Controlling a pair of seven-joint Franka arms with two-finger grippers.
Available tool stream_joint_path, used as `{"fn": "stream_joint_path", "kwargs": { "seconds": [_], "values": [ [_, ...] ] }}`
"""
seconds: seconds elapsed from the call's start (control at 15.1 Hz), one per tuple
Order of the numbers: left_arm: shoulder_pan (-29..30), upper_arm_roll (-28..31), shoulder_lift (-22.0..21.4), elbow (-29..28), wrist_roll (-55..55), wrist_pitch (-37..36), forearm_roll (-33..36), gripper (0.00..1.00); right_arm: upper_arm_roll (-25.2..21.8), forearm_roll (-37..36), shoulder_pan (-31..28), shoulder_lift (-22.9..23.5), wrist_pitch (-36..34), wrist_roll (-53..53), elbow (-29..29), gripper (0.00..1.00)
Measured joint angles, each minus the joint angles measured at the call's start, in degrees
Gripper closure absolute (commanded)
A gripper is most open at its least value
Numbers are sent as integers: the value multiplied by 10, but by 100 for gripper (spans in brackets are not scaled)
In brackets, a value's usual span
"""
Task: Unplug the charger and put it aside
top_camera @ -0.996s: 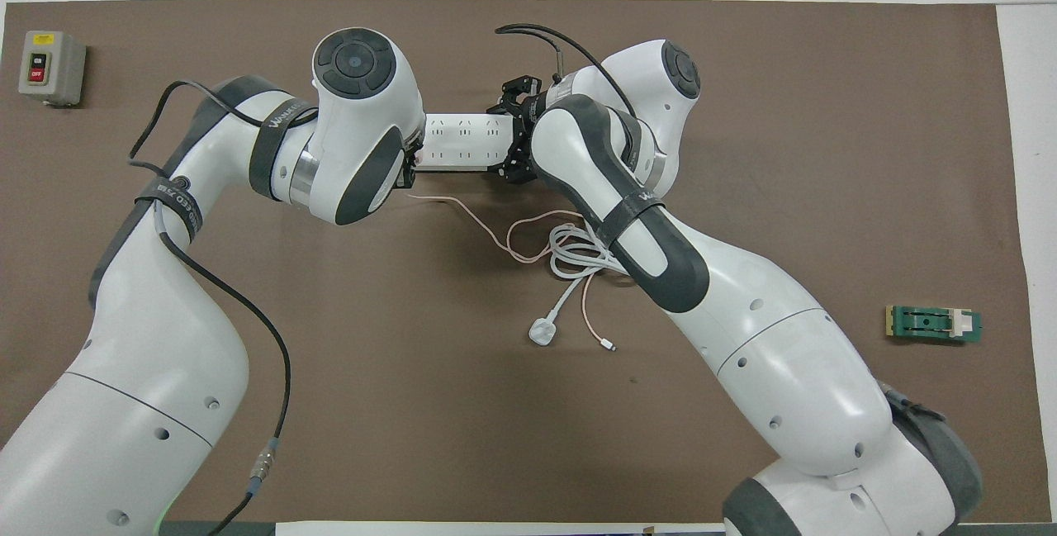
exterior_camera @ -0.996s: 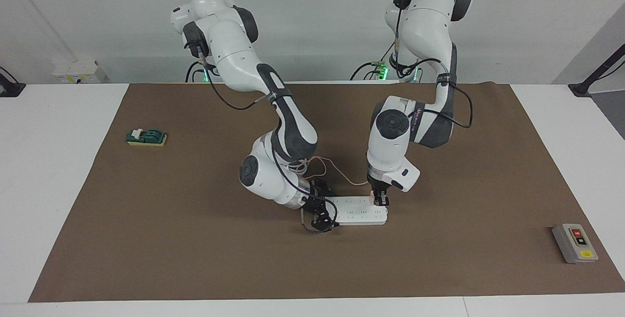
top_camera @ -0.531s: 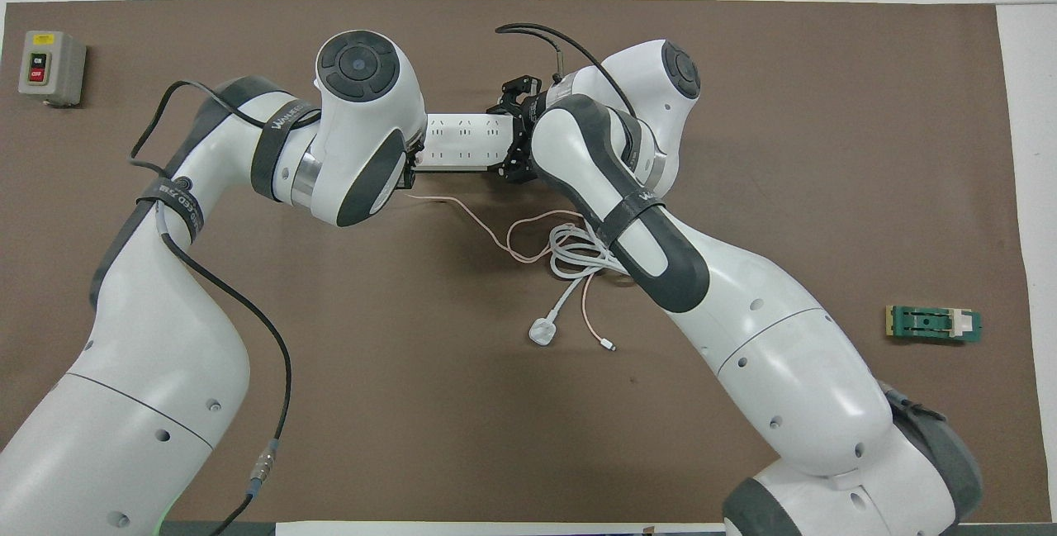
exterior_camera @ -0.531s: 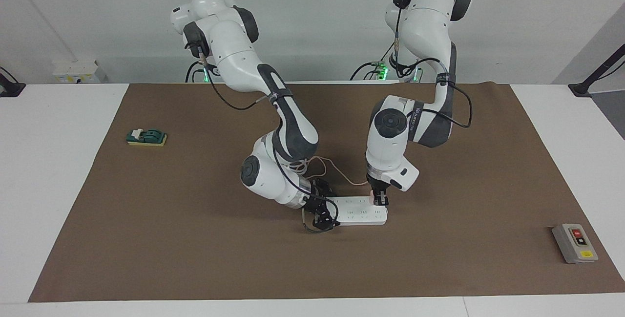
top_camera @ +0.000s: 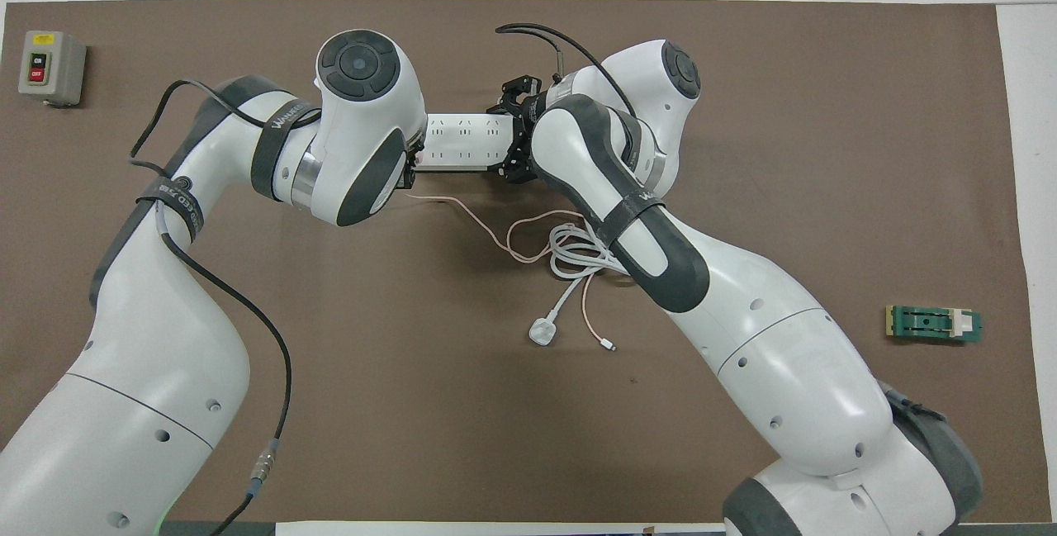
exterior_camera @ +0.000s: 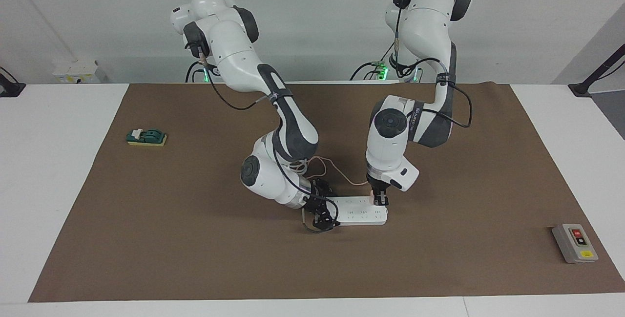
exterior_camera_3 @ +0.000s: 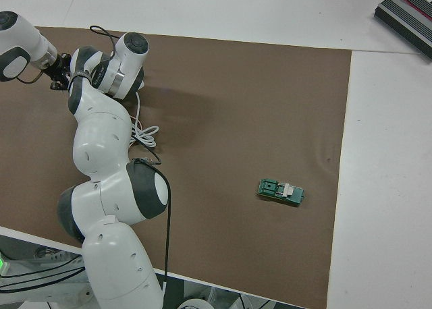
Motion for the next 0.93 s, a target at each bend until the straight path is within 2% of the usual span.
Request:
{"fn": "stream_joint_path", "kwargs": {
  "seconds": [0.46,0.73,0.93],
  "values": [
    [0,-1,-3,7,4,-11,0,100,0,0,0,0,0,0,0,100],
    [0,-5,-38,12,14,-44,0,100,0,0,0,0,0,0,0,100],
    [0,-5,-46,11,31,-50,0,100,0,0,0,0,0,0,0,100]
  ]
}}
